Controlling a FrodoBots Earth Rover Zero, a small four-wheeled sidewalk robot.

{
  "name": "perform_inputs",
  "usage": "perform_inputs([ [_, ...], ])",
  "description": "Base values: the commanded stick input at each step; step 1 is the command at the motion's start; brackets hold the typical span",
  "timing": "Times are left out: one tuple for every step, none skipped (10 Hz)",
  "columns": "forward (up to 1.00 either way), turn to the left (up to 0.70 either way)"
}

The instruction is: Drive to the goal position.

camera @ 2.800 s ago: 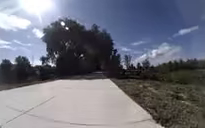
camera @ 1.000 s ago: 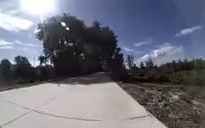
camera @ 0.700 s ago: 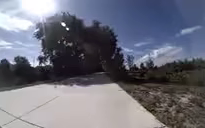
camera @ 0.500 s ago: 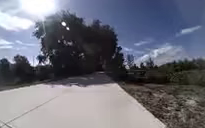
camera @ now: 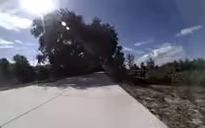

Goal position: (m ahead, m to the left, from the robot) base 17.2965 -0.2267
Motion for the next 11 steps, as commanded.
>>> perform_inputs([
  [0.85,0.00],
  [0.85,0.00],
  [0.85,0.00],
  [0.85,0.00],
  [0.85,0.00],
  [0.85,0.00],
  [0.85,0.00],
  [0.85,0.00],
  [0.85,0.00],
  [0.85,0.00],
  [0.85,0.00],
])
